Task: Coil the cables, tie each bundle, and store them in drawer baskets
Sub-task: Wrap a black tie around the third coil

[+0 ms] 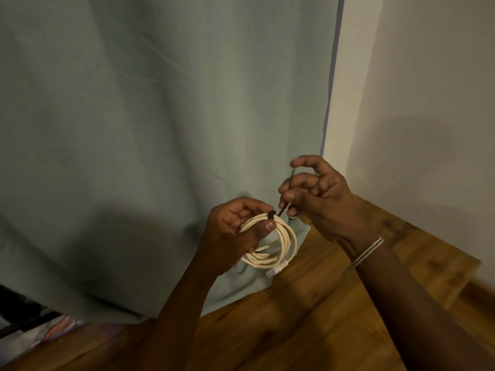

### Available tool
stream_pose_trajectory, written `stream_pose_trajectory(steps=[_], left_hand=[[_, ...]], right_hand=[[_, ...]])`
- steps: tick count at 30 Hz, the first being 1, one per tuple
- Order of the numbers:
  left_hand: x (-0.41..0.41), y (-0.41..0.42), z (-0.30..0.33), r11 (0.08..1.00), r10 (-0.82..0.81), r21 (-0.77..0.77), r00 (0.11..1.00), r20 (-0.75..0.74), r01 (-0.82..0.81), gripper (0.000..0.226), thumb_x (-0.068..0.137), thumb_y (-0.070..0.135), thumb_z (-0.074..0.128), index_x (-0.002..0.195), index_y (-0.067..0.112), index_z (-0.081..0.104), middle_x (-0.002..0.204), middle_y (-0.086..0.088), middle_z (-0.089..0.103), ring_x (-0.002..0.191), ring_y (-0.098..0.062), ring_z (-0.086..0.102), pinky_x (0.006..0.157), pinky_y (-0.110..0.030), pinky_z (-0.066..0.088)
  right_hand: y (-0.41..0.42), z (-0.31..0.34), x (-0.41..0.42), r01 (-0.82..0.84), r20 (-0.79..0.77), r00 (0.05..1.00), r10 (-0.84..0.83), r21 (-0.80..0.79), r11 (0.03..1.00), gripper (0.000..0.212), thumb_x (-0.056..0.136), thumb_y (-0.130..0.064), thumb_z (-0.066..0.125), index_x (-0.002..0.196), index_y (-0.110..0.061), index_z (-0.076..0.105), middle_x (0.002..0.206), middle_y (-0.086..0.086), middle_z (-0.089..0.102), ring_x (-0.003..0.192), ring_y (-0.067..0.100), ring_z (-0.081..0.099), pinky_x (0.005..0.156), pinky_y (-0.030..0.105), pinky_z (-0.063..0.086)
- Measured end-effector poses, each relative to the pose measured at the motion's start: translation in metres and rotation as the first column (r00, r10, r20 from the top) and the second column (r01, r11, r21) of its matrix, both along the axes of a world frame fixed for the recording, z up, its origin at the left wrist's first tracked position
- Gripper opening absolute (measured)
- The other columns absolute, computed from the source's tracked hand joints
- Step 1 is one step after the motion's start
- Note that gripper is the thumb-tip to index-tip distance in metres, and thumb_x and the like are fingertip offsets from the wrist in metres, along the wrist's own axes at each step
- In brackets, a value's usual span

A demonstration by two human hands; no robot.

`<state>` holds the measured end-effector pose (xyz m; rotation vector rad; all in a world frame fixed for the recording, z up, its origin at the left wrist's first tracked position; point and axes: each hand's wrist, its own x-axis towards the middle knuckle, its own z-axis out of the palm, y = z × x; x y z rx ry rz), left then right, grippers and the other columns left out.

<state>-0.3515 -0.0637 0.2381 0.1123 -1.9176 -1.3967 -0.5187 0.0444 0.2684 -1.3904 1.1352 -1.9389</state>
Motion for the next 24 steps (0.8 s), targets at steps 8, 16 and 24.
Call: stream_pose_trajectory(steps=[8, 16, 24], left_hand=[[-0.003, 0.001, 0.006, 0.99, 0.102, -0.09, 0.989, -0.108, -0.112, 0.029, 0.075, 0.023, 0.075, 0.097, 0.006, 0.07, 0.086, -0.012, 0.075, 0.061, -0.008, 0.068, 0.057, -0.016, 0.05], [-0.006, 0.003, 0.012, 0.941, 0.189, -0.241, 0.961, -0.202, -0.236, 0.025, 0.075, 0.005, 0.081, 0.097, 0.009, 0.07, 0.094, 0.002, 0.073, 0.082, -0.013, 0.074, 0.074, -0.025, 0.059], [-0.004, 0.003, 0.016, 0.883, 0.155, -0.396, 0.952, -0.263, -0.254, 0.029, 0.073, 0.002, 0.082, 0.099, 0.003, 0.07, 0.098, -0.009, 0.072, 0.085, -0.021, 0.073, 0.077, -0.03, 0.06]], right_hand=[[0.017, 0.012, -0.005, -0.018, -0.274, 0.962, 0.017, -0.001, 1.0, 0.021, 0.083, -0.022, 0.074, 0.099, -0.008, 0.078, 0.087, 0.007, 0.076, 0.075, 0.024, 0.073, 0.07, 0.033, 0.061], [0.031, 0.034, 0.005, 0.248, -0.786, 0.598, -0.155, -0.003, 0.969, 0.01, 0.084, -0.012, 0.076, 0.094, -0.008, 0.077, 0.087, 0.004, 0.072, 0.079, 0.014, 0.069, 0.07, 0.029, 0.061], [0.033, 0.039, 0.012, 0.293, -0.818, 0.533, -0.216, -0.062, 0.954, 0.009, 0.083, -0.02, 0.075, 0.087, -0.012, 0.076, 0.082, -0.002, 0.071, 0.076, 0.01, 0.068, 0.069, 0.016, 0.057]])
